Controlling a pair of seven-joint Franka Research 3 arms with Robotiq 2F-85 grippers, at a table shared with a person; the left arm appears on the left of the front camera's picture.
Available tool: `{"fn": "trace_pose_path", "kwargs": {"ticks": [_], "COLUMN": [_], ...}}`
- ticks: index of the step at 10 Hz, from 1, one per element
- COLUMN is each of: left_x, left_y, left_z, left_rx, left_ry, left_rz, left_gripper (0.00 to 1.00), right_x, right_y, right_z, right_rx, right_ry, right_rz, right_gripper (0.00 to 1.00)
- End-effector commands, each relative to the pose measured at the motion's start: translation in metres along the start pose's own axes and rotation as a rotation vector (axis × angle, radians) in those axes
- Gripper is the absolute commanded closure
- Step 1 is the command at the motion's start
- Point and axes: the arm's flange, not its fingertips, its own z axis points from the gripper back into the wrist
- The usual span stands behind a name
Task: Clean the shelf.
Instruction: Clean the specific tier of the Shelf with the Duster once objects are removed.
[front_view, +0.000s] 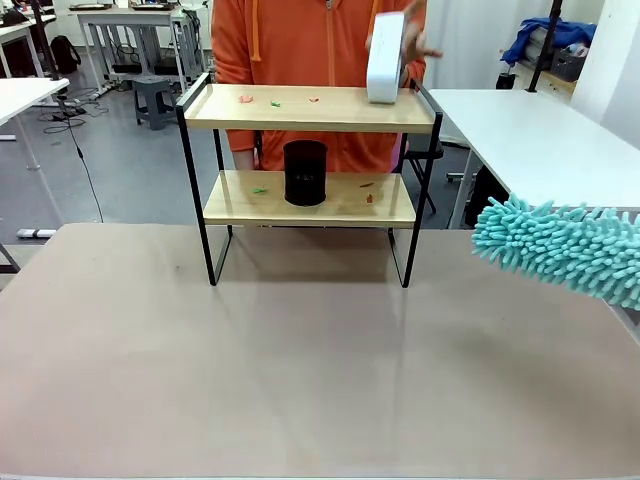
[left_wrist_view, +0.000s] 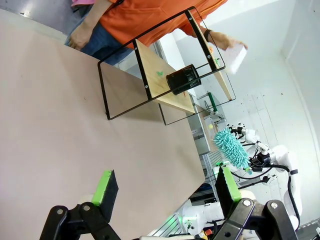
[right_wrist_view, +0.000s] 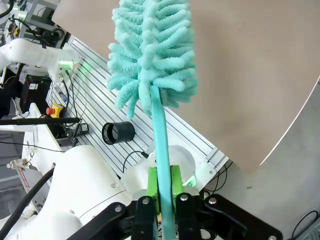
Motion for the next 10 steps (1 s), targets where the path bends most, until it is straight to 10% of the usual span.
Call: {"fn": "trace_pose_path", "kwargs": {"ticks": [1, 4, 8, 10], "left_x": [0.001, 0.001, 0.001, 0.001], "left_y": [0.000, 0.000, 0.000, 0.000], "left_z": [-0.002, -0.002, -0.002, -0.002], "left_rx": [-0.017, -0.017, -0.017, -0.017], "left_ry": [-0.016, -0.016, -0.016, -0.016], "left_rz": [-0.018, -0.018, -0.018, -0.018], "left_gripper": [0.00, 0.00, 0.00, 0.00], "right_x": [0.001, 0.019, 0.125, 0.191], "right_y": [0.002, 0.013, 0.118, 0.159], "right_z": [0.002, 0.005, 0.069, 0.048], "right_rx": [0.004, 0.002, -0.266, -0.359], "right_ry": [-0.019, -0.068, -0.295, -0.260], "right_rz": [-0.019, 0.007, 0.008, 0.056], "right_gripper": [1.00, 0.87, 0.87, 0.87]}}
